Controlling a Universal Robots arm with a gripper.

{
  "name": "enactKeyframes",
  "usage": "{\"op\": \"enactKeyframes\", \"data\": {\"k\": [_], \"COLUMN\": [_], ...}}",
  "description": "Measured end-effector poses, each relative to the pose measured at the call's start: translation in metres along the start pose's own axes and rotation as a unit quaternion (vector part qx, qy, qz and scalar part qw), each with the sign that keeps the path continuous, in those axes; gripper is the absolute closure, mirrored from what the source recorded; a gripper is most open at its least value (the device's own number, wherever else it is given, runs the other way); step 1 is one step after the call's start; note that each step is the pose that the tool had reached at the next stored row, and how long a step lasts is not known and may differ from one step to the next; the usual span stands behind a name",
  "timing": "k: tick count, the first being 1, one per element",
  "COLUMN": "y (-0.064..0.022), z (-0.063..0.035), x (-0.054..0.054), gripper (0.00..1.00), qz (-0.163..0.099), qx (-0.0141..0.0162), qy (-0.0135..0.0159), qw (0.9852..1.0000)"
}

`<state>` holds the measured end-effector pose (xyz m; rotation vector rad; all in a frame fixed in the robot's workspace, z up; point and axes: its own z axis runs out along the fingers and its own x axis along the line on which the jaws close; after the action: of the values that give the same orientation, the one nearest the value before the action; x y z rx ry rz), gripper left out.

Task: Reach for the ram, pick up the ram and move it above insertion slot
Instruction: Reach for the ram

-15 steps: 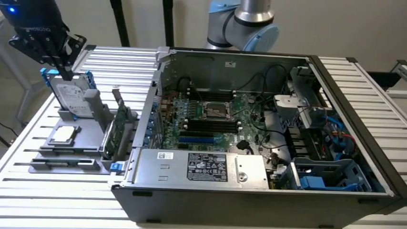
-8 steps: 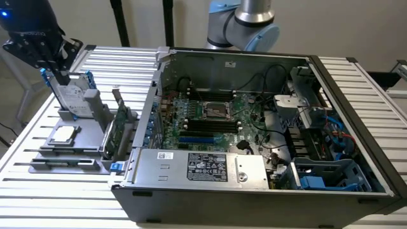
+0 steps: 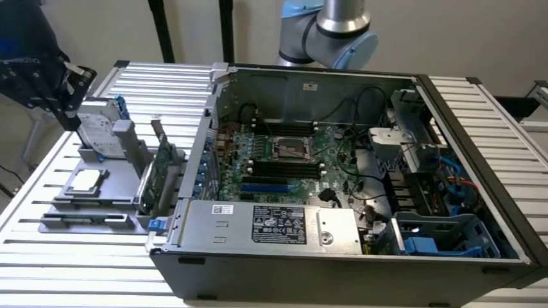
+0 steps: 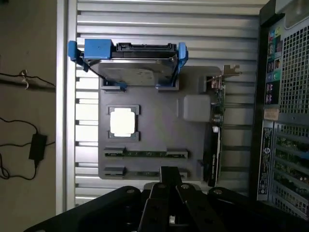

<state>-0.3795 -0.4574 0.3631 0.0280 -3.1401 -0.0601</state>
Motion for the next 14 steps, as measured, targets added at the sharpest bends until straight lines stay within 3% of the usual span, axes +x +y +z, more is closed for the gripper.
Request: {"op": "enactKeyframes", "data": {"k": [9,14], "y": [-0.0306,-0.0311], "z": [0.0043,0.0043], "x": [0.014,0.015], "gripper": [0.89,0.89], "qz": [0.000,0.000], "qx": [0.0000,0.0001], "qy": [0.0000,0.0002], "qw": [1.0000,1.0000]}}
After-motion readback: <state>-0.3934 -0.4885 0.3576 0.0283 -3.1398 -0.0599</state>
